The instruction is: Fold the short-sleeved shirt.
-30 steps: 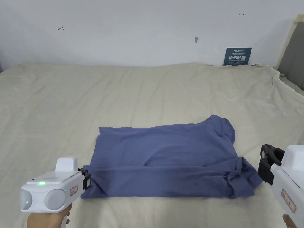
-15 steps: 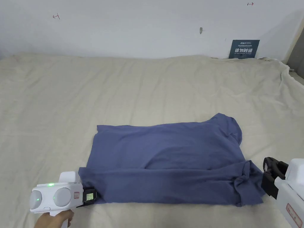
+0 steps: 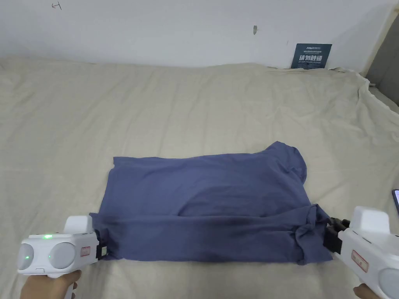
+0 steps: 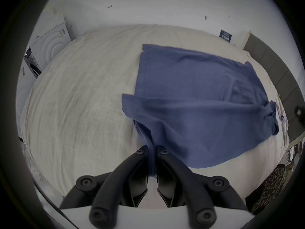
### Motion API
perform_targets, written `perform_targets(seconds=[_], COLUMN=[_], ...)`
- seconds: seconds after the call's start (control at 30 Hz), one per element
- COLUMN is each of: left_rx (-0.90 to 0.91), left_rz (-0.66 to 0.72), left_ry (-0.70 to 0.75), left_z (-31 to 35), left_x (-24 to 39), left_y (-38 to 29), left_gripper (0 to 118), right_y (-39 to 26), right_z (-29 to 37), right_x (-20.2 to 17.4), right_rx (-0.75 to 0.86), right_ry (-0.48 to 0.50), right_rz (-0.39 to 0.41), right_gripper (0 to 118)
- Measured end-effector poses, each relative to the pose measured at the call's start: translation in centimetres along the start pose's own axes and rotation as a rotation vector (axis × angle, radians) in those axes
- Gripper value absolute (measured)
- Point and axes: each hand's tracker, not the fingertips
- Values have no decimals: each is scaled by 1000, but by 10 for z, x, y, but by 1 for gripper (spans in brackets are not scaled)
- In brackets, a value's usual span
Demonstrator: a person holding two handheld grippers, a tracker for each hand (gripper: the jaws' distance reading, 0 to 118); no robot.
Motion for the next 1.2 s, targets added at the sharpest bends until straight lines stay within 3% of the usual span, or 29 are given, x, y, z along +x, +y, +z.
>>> perform_targets(seconds=[0.03,0.1,0.13,0.17,0.4,0.43,0.5,0.57,0.73,1.2], left_rx=[9,28,41,56,72,70,66,63,57,47], left_rz=[4,1,-1,1,21,19,18,23,50,70], left_ry=[-8,-20,-21,-19,-38,-36,-34,-32,-31,-29], left_z=[5,3,7,10,22,22,16,14,10,44], left_x=[0,-9,-9,-10,-8,-7,-7,-9,-17,-41], left_y=[1,0,1,2,14,14,14,11,4,-60], left_gripper=[7,7,7,7,7,7,7,7,7,7], right_y=[-5,-14,-19,-23,-39,-41,-43,-46,-48,-84], right_z=[-11,-32,-43,-50,-87,-90,-91,-91,-74,26], right_x=[3,9,10,10,8,9,12,16,21,15], right_rx=[-30,-107,-124,-141,-211,-211,-213,-211,-177,-125], right_ry=[-1,-15,-13,-23,-62,-61,-53,-22,12,68], right_rz=[-15,-22,-23,-8,28,28,25,2,-35,-42], right_gripper=[11,59,77,88,84,77,48,10,10,10])
